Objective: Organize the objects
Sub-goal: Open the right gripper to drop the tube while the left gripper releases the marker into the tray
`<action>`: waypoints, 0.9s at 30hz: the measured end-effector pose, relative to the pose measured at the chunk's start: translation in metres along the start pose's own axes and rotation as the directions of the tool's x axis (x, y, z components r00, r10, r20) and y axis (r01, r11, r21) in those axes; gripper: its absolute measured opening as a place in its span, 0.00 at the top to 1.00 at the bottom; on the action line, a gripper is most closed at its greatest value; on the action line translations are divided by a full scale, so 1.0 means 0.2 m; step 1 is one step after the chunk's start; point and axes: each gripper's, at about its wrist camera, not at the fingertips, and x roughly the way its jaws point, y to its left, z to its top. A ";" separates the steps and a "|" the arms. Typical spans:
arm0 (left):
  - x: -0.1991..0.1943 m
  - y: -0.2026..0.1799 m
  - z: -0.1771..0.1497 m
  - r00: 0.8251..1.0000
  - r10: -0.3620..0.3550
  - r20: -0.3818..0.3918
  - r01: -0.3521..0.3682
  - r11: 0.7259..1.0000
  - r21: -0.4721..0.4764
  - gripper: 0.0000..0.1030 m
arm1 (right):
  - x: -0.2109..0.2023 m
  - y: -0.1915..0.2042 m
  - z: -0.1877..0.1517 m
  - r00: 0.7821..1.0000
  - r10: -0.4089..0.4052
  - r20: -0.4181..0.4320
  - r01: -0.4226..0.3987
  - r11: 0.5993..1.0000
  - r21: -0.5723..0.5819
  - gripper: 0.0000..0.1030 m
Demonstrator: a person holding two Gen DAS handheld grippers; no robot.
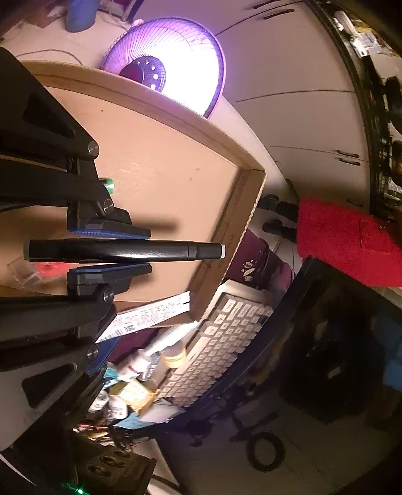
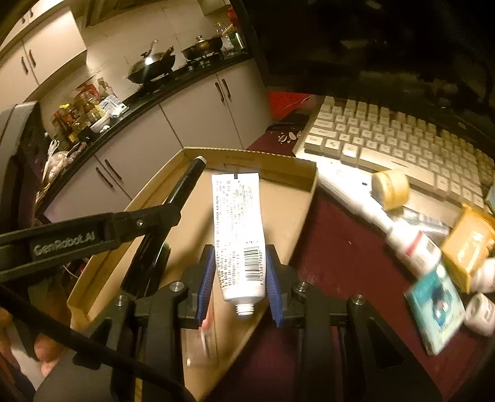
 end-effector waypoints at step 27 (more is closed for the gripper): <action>0.08 0.07 -0.03 0.995 0.099 -0.027 -0.100 0.994 -0.034 0.64 | 0.13 0.07 0.01 0.998 -0.039 -0.054 0.036 0.998 -0.055 0.49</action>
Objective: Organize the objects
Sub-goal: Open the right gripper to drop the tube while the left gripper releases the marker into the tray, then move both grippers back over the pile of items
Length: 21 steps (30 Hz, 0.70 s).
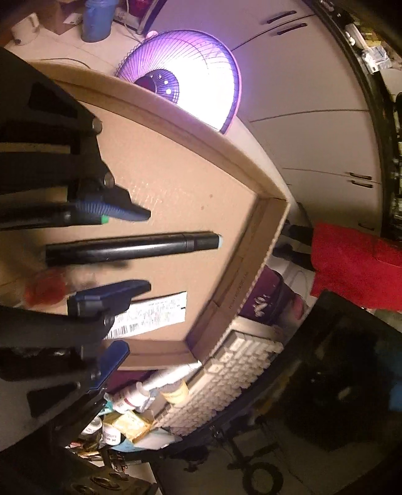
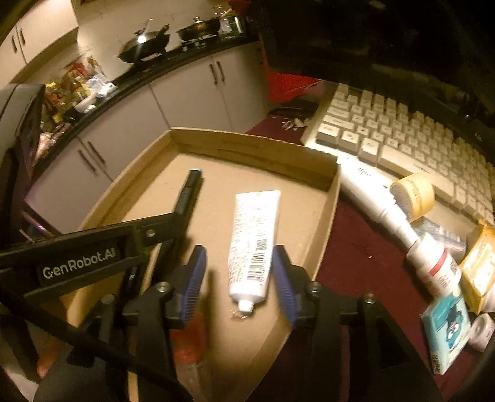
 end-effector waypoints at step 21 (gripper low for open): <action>-0.32 -0.67 -0.45 0.992 -0.123 0.029 0.109 0.950 0.293 0.57 | -0.59 -0.49 -0.50 0.994 -0.017 0.104 -0.002 0.983 0.181 0.34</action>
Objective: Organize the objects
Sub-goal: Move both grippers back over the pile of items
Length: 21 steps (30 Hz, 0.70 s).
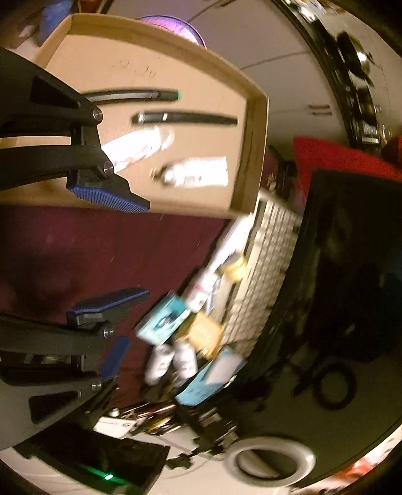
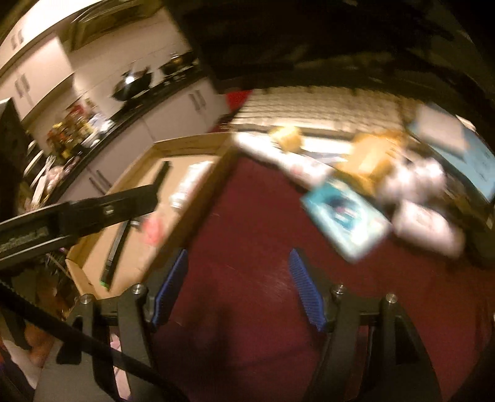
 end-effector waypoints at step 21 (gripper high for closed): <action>0.18 -0.27 -0.08 0.994 0.001 -0.105 0.007 0.997 0.073 0.57 | -0.19 -0.45 0.00 0.987 -0.144 0.074 0.135 0.985 0.108 0.34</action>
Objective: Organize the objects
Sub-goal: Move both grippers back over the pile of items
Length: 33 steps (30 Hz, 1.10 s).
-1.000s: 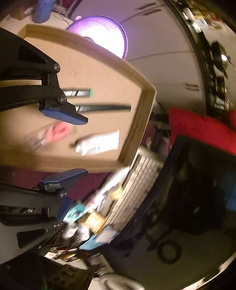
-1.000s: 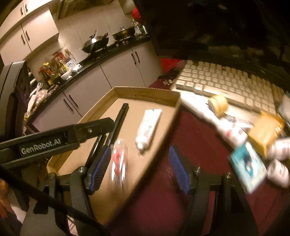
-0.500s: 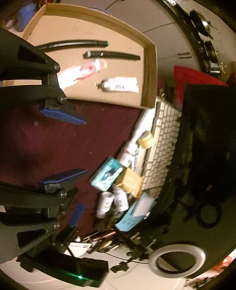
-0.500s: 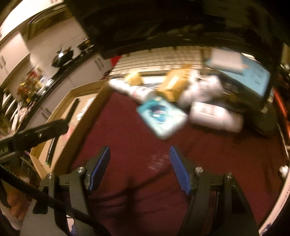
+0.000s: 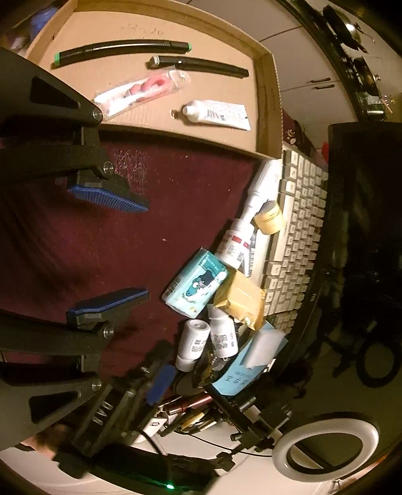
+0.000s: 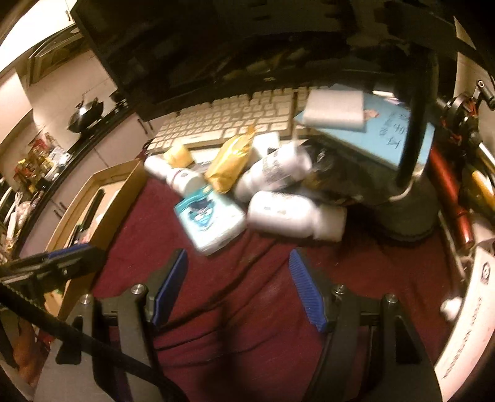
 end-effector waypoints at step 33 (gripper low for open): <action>0.12 0.01 0.00 0.998 -0.032 -0.048 0.030 0.999 -0.039 0.57 | 0.12 0.03 0.11 0.998 -0.031 -0.049 0.019 0.977 -0.214 0.20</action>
